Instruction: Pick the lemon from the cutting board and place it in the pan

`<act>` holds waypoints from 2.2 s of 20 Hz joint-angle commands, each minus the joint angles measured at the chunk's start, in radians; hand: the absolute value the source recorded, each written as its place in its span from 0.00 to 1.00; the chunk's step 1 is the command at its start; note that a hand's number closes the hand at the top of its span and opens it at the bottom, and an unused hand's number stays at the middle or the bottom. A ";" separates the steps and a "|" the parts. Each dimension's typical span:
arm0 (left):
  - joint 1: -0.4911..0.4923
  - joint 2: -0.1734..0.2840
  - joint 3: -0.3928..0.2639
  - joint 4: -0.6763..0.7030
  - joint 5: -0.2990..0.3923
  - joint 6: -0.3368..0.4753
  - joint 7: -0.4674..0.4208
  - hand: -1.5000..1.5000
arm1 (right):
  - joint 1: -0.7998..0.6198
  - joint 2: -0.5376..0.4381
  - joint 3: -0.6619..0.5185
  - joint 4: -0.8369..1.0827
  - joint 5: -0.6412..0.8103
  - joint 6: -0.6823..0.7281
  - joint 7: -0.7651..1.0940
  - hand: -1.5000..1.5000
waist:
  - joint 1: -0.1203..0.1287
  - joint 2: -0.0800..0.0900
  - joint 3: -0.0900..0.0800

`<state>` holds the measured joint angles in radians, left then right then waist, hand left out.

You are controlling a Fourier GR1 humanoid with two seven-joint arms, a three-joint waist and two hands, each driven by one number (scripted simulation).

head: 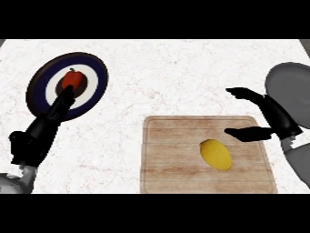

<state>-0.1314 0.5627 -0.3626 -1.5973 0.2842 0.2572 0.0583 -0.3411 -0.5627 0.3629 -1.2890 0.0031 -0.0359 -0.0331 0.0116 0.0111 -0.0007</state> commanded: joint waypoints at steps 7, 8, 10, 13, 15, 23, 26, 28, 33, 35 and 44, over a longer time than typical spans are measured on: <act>-0.052 -0.038 0.024 0.052 0.016 -0.083 0.055 0.50 | -0.088 -0.097 0.128 -0.016 0.164 0.220 0.160 0.00 | -0.008 -0.012 -0.001; -0.049 -0.063 -0.004 0.060 -0.015 -0.063 0.036 0.50 | -0.125 -0.078 0.168 -0.011 0.220 0.209 0.210 0.00 | -0.003 -0.011 -0.001; -0.070 -0.054 0.008 0.059 -0.018 -0.064 0.069 0.50 | -0.220 -0.107 0.148 -0.061 0.174 0.339 0.326 0.00 | -0.003 -0.013 -0.002; -0.048 -0.045 0.010 0.061 -0.022 -0.085 0.028 0.50 | -0.302 -0.101 0.220 -0.056 0.195 0.480 0.450 0.00 | 0.014 -0.012 -0.004; -0.076 -0.049 0.016 0.045 -0.017 -0.081 0.069 0.50 | -0.344 -0.092 0.249 -0.047 0.167 0.603 0.498 0.00 | 0.013 -0.012 -0.002; -0.098 -0.083 0.037 0.104 -0.041 -0.084 0.065 0.50 | -0.412 0.122 0.305 -0.038 0.013 0.875 0.866 0.00 | -0.009 -0.013 -0.001; -0.047 -0.104 0.021 0.031 -0.071 -0.068 0.071 0.50 | -0.398 0.143 0.287 -0.094 -0.003 0.889 0.986 0.00 | -0.010 -0.016 0.000; -0.015 -0.116 0.030 0.052 -0.084 -0.073 0.029 0.50 | -0.385 0.170 0.294 -0.115 0.016 0.869 1.030 0.00 | -0.010 -0.015 0.000; -0.043 -0.101 0.074 0.037 -0.075 -0.114 0.085 0.50 | -0.347 0.197 0.312 -0.151 0.068 0.838 1.070 0.00 | -0.013 -0.014 0.000; -0.061 -0.130 0.067 0.115 -0.089 -0.120 0.036 0.50 | -0.372 0.136 0.319 -0.143 0.066 0.904 1.045 0.00 | -0.018 -0.012 -0.001; -0.028 -0.139 0.106 0.041 -0.127 -0.152 0.064 0.50 | -0.290 0.198 0.329 -0.103 0.238 0.830 0.968 0.00 | -0.006 -0.010 0.001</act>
<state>-0.1661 0.4421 -0.2675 -1.5763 0.1830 0.1217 0.1517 -0.6297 -0.4173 0.6867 -1.4449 0.1567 0.7959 0.8949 0.0010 -0.0018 -0.0003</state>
